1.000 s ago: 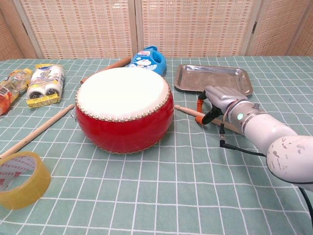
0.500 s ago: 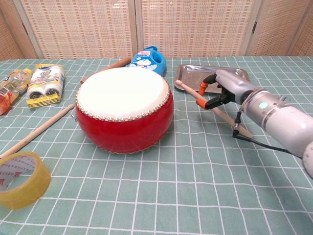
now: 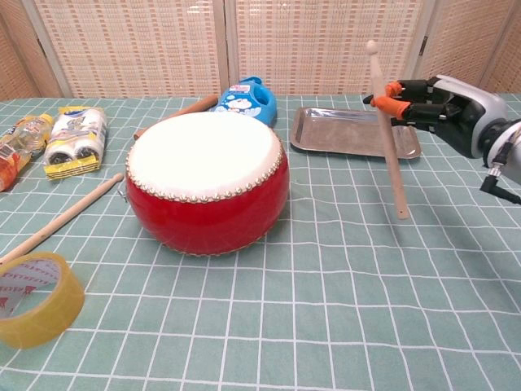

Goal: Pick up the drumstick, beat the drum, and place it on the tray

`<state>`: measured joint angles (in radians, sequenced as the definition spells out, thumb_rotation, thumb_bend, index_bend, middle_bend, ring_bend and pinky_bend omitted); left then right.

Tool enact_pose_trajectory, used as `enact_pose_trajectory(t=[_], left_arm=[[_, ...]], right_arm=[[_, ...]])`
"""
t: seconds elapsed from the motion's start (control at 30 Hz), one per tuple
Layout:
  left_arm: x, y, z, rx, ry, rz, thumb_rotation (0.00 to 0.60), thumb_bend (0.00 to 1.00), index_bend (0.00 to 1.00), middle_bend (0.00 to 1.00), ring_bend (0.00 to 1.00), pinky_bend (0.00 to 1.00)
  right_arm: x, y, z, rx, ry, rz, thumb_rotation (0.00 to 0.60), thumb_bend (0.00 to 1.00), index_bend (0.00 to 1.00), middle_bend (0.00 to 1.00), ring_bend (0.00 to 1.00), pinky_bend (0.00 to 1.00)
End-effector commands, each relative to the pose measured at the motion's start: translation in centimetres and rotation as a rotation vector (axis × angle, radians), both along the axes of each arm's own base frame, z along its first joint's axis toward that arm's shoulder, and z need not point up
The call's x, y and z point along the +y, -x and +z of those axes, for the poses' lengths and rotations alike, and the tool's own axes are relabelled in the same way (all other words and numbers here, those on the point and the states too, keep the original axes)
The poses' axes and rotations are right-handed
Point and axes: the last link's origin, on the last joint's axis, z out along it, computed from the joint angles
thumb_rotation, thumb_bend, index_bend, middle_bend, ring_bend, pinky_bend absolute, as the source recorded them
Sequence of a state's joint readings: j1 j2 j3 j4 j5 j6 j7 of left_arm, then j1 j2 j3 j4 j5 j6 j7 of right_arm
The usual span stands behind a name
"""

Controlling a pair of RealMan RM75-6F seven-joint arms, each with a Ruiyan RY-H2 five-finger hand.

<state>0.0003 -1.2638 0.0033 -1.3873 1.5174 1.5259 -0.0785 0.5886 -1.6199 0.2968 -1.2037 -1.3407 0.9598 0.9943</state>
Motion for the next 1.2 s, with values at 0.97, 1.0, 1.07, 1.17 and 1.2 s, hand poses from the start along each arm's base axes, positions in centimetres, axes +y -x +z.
enact_pose_trajectory(t=[0.97,1.0,1.07,1.17,1.2], left_arm=[[0.1,-0.8,-0.3,0.019,0.039,-0.010,0.600,0.26,0.03,0.00,0.00,0.03],[0.0,-0.7,-0.3,0.017,0.039,-0.009,0.600,0.26,0.03,0.00,0.00,0.03],[0.0,-0.7,-0.4,0.016,0.039,-0.007,0.600,0.25,0.03,0.00,0.00,0.03],[0.0,-0.6,-0.5,0.014,0.042,-0.007,0.600,0.26,0.03,0.00,0.00,0.03],[0.0,-0.6,-0.5,0.013,0.042,-0.008,0.600,0.26,0.03,0.00,0.00,0.03]], right_arm=[[-1.1,6.0,-3.6,-0.498,-0.262,-0.079,0.528,0.54,0.38,0.36,0.31,0.38],[-0.9,6.0,-3.4,-0.503,-0.269,-0.068,0.527,0.54,0.38,0.37,0.32,0.40],[-0.6,6.1,-3.3,-0.499,-0.281,-0.045,0.527,0.54,0.38,0.38,0.35,0.42],[0.0,6.2,-3.0,-0.500,-0.304,-0.016,0.528,0.54,0.38,0.41,0.38,0.45],[0.2,6.2,-2.9,-0.498,-0.312,-0.007,0.528,0.54,0.38,0.41,0.38,0.46]])
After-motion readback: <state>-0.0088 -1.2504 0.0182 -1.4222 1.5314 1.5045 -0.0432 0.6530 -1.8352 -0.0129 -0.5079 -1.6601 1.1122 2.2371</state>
